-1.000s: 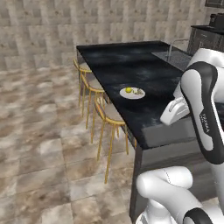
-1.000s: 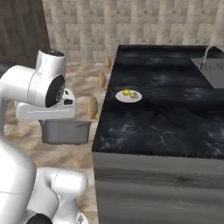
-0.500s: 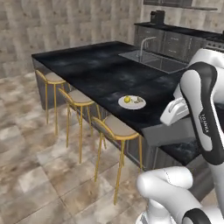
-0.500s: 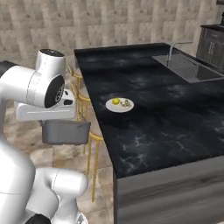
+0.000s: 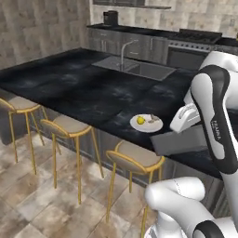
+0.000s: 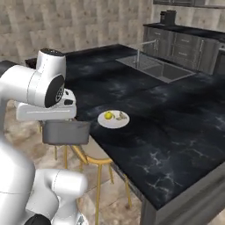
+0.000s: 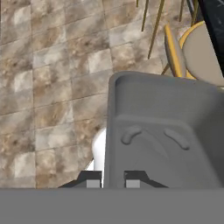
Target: Retrieve the tupperware and aluminum foil from the cabinet and place them on the dining counter near the plate with mushroom and lemon to prepare for storing leftovers.
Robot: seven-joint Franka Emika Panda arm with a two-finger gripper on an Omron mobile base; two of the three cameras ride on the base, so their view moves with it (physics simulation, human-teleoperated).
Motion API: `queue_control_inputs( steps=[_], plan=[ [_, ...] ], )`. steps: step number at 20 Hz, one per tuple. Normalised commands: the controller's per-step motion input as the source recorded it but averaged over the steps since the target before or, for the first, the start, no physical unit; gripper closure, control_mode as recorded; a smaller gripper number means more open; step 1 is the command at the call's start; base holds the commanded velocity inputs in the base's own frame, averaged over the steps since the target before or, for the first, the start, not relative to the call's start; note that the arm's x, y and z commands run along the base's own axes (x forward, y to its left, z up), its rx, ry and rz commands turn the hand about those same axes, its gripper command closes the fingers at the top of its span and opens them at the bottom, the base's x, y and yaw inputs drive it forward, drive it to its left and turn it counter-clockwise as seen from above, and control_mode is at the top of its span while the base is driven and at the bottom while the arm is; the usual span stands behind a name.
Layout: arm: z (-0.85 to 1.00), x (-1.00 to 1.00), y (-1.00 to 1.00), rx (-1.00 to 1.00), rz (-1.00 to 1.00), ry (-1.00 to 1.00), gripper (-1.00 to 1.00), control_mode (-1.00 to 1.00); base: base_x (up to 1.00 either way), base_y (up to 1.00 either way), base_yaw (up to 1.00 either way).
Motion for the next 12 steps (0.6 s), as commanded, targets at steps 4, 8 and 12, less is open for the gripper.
queue_control_inputs(
  steps=[4, 8, 12],
  plan=[
    [0.0, 0.0, 0.0, 0.0, 0.0, 0.0, 1.0, 1.0, 0.58, 0.82, -0.56],
    [0.0, 0.0, 0.0, 0.0, 0.0, 0.0, 1.0, 1.0, 0.61, 0.76, -0.58],
    [0.0, 0.0, 0.0, 0.0, 0.0, 0.0, 1.0, 1.0, 0.53, 0.66, -0.56]
  ],
)
